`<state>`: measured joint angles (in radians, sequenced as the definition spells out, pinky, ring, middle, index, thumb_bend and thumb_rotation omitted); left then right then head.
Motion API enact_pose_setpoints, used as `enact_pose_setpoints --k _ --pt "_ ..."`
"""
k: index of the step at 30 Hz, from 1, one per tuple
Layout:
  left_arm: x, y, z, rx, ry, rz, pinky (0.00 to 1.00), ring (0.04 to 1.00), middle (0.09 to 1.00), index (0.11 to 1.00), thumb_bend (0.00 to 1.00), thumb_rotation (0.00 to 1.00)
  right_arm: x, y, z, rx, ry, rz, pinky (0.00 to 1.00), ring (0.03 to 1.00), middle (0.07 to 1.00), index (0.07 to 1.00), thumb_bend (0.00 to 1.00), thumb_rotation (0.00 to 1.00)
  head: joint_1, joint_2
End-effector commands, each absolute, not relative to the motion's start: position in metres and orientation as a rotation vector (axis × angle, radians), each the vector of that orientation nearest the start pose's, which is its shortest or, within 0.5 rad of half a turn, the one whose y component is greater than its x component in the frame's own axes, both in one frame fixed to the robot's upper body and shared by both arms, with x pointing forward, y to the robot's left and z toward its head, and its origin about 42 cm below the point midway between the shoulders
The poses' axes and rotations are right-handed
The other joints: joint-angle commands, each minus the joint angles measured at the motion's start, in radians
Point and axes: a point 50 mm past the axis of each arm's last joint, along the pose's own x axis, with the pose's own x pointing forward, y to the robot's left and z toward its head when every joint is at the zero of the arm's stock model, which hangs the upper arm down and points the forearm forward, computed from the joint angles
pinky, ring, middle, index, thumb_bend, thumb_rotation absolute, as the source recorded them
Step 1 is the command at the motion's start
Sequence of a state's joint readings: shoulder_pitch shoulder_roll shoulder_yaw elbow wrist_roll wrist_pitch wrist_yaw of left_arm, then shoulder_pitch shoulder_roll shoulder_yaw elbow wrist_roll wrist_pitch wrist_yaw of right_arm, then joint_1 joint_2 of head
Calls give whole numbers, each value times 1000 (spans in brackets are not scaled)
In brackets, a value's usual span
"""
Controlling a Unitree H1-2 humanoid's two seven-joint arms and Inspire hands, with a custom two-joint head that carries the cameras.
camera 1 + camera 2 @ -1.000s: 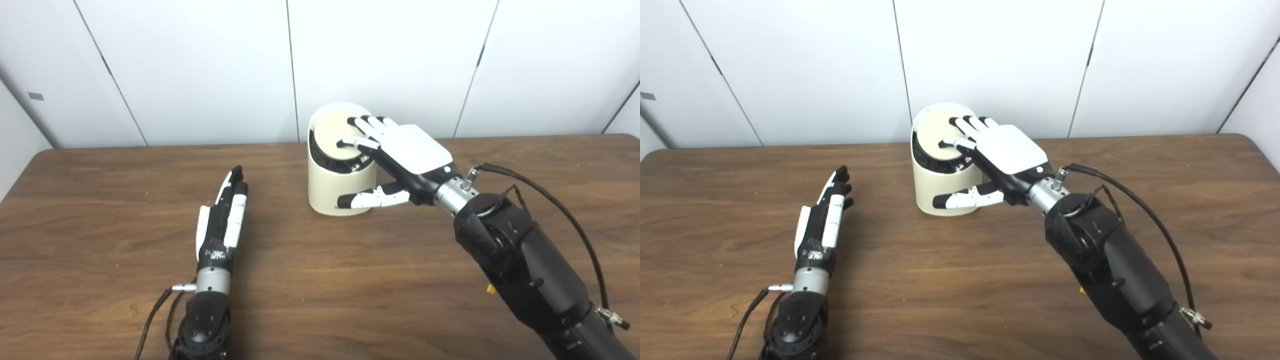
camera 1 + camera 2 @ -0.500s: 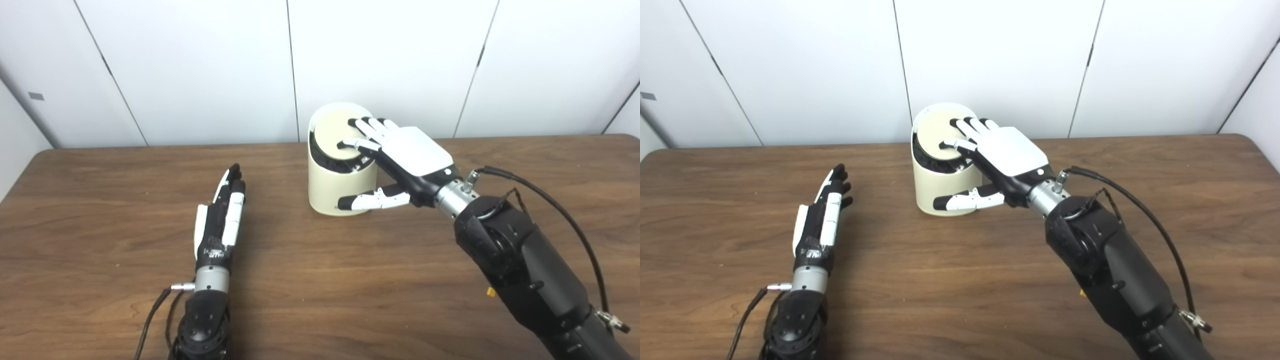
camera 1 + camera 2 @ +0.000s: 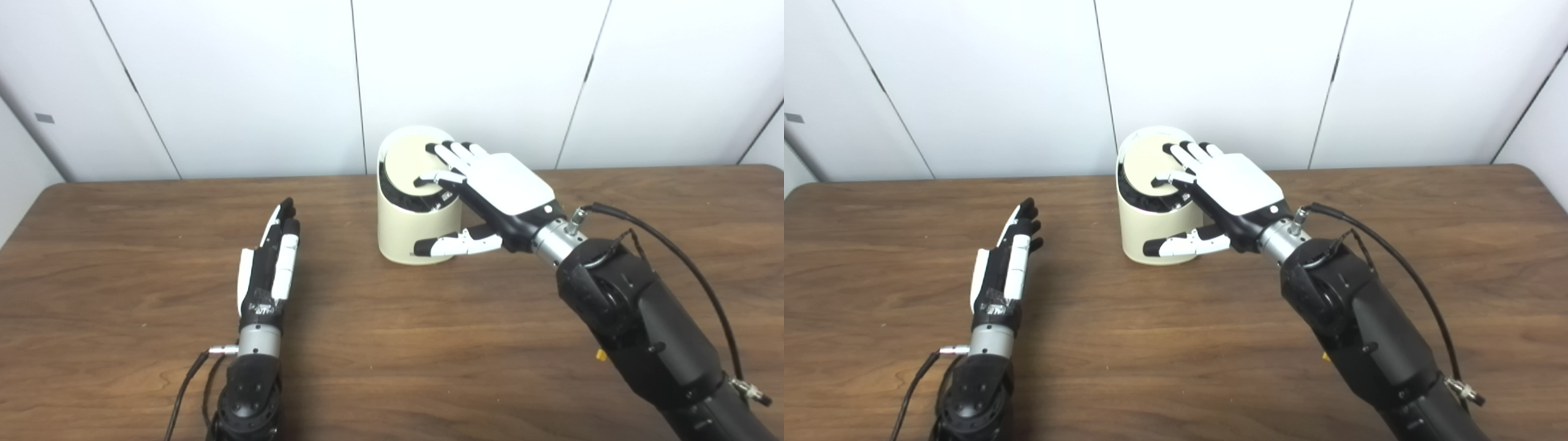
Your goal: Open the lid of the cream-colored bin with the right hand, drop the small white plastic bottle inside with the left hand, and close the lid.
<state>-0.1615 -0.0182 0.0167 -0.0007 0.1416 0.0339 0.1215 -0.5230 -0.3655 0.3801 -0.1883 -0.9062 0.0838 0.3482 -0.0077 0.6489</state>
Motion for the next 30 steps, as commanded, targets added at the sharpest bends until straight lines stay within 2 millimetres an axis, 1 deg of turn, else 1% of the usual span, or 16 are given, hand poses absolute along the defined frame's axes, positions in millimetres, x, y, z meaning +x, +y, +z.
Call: enact_pose_setpoints --k 1,5,9,14,21,27,30 --pt "343 199 159 119 -213 110 894 934 952 963 721 1000 387 -174 269 -1437 -457 413 1000 1000 1000 693 644 1000 -1 1" --pt "343 200 159 116 -212 113 888 935 952 966 720 1000 389 -175 268 -1432 -458 416 1000 1000 1000 694 646 1000 -2 0" --pt "341 199 160 143 -207 115 922 939 953 963 727 1000 390 -174 271 -1426 -471 403 1000 1000 1000 748 639 1000 2 2" --pt "340 199 162 177 -217 112 924 938 955 964 704 1000 390 -177 284 -1391 -485 354 1000 1000 1000 798 621 1000 -1 -1" --pt "339 198 162 165 -216 118 933 941 961 969 681 1000 388 -182 304 -1329 -528 256 1000 1000 1000 873 597 1000 -3 -2" --pt "340 199 161 170 -215 108 937 947 964 976 674 1000 383 -189 315 -1288 -534 188 1000 1000 1000 950 591 1000 -6 -7" --pt "341 199 161 163 -215 111 938 945 964 980 679 1000 380 -194 318 -1279 -525 163 1000 1000 1000 961 591 1000 -6 -8"
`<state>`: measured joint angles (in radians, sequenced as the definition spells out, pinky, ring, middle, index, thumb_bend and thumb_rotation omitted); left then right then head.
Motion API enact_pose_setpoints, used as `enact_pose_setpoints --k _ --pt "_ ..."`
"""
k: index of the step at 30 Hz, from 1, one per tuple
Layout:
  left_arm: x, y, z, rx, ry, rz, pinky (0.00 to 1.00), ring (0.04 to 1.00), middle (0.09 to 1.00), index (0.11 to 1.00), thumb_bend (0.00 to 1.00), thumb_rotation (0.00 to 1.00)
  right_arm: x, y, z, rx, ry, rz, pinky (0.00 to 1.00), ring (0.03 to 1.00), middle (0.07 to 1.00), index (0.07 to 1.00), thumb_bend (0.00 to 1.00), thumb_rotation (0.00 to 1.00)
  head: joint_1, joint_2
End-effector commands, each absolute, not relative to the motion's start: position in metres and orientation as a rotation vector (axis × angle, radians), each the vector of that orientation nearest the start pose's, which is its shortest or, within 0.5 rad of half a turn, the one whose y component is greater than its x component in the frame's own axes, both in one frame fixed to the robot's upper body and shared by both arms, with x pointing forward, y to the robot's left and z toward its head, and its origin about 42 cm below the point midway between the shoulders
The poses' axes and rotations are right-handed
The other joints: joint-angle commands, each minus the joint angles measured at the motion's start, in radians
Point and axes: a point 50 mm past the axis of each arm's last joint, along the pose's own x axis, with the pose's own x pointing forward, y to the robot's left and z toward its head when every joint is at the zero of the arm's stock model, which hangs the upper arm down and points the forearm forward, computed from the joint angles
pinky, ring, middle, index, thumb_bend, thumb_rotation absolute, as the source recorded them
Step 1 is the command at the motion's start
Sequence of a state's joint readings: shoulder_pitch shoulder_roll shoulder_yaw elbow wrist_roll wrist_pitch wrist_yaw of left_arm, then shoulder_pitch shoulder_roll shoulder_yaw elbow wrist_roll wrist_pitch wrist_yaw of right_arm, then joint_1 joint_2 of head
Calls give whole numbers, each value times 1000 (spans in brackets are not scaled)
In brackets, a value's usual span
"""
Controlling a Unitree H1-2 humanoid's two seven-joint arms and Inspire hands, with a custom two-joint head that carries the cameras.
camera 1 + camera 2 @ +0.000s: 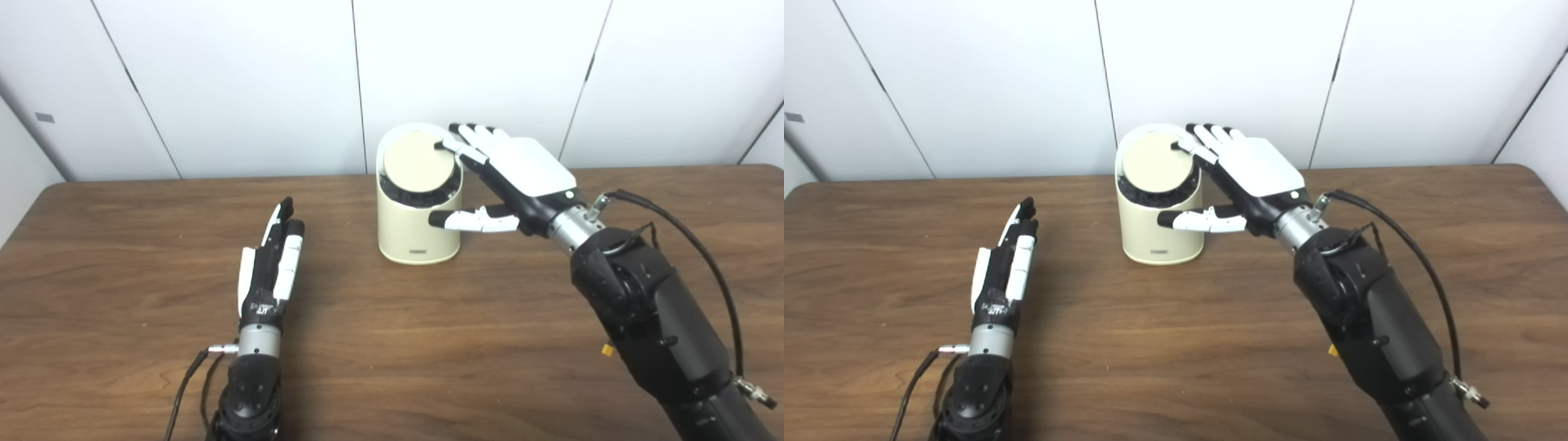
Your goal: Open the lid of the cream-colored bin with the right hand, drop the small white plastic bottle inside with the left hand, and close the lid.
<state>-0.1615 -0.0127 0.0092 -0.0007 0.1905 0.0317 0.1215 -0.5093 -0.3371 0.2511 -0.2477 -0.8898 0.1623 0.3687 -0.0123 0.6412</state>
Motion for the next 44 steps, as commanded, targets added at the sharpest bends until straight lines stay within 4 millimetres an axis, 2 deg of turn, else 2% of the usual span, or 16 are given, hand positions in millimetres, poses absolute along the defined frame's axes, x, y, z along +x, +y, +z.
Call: enact_pose_setpoints --k 1,16,22,25,29,34,38,44 --pt "341 200 160 165 -215 111 938 946 964 980 681 1000 379 -196 318 -1277 -522 153 1000 1000 1000 963 594 1000 -3 0" --pt "341 204 161 161 -216 105 958 952 963 977 697 1000 357 -226 292 -1206 -427 122 1000 1000 1000 943 602 1000 -8 2" --pt "341 207 162 120 -219 96 961 956 962 978 687 1000 349 -243 279 -941 -319 115 989 1000 1000 951 601 1000 -9 6" --pt "341 208 164 85 -226 84 943 951 965 982 685 1000 341 -252 269 -841 -264 92 922 984 988 950 581 1000 -10 8" --pt "338 210 169 34 -225 67 943 958 971 984 680 1000 331 -264 252 -703 -217 86 910 959 978 944 568 1000 -19 8" --pt "329 214 171 -21 -202 43 975 980 991 997 652 1000 324 -271 228 -359 -152 113 991 996 993 950 614 1000 -23 13" --pt "320 220 170 -10 -186 19 999 987 990 1000 610 1000 320 -270 214 -234 -102 88 1000 1000 998 946 675 1000 -24 17" --pt "305 229 163 -39 -189 30 1000 987 990 1000 603 1000 315 -267 198 -181 -87 57 995 992 986 947 687 1000 -25 20"
